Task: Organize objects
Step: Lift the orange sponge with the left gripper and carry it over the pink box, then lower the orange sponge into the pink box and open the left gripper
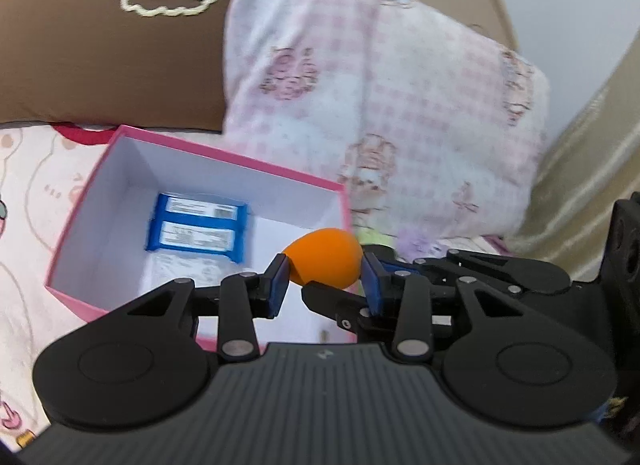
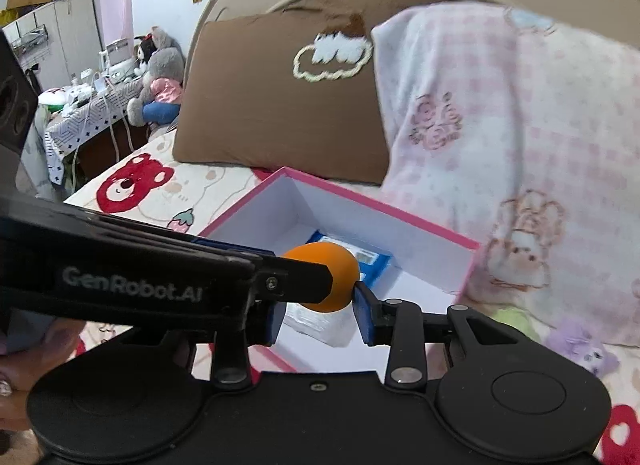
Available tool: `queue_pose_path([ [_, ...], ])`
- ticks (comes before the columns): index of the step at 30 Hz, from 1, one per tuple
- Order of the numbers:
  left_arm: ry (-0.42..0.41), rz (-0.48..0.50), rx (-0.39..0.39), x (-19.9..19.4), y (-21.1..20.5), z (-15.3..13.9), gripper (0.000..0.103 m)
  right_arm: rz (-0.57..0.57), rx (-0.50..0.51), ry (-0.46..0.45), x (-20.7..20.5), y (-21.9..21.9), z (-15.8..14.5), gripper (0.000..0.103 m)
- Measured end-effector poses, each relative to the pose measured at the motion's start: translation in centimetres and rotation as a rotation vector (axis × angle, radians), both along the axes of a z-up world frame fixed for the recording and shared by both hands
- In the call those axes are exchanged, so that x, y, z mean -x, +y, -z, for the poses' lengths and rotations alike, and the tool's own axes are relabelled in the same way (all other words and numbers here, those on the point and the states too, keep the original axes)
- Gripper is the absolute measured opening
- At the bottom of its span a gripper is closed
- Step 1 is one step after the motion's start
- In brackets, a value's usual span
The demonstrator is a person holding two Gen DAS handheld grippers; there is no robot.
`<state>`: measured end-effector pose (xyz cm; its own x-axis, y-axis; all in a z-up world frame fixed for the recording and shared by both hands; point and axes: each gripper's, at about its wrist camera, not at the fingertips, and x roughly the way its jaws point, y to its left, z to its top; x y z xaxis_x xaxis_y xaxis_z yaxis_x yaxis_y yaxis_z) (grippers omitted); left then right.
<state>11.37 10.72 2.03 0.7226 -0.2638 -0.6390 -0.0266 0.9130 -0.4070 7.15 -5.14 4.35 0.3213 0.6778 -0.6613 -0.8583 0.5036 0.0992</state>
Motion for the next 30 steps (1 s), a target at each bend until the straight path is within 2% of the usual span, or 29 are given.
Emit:
queue_pose_path([
  [8, 0.106, -0.095, 0.016, -4.3, 3.5, 2.7, 0.037, -0.014, 0.016, 0.123, -3.6, 4.8, 2.4, 0.039],
  [14, 0.155, -0.092, 0.019, -8.1, 4.9, 5.6, 0.037, 0.01, 0.045, 0.161, -6.1, 7.5, 4.7, 0.039],
  [17, 0.178, -0.12, 0.022, -9.2, 5.2, 7.2, 0.038, 0.007, 0.08, 0.201, -7.5, 8.8, 6.0, 0.039],
  [21, 0.193, -0.145, 0.054, -10.4, 5.6, 9.0, 0.038, 0.024, 0.136, 0.19, -8.1, 10.3, 7.6, 0.039],
  [26, 0.199, -0.18, 0.137, -10.7, 7.0, 11.0, 0.037, 0.026, 0.138, 0.222, -9.1, 10.7, 9.1, 0.039],
  [30, 0.194, -0.203, 0.106, -11.1, 7.1, 11.6, 0.037, 0.027, 0.115, 0.258, -9.7, 11.3, 10.0, 0.037],
])
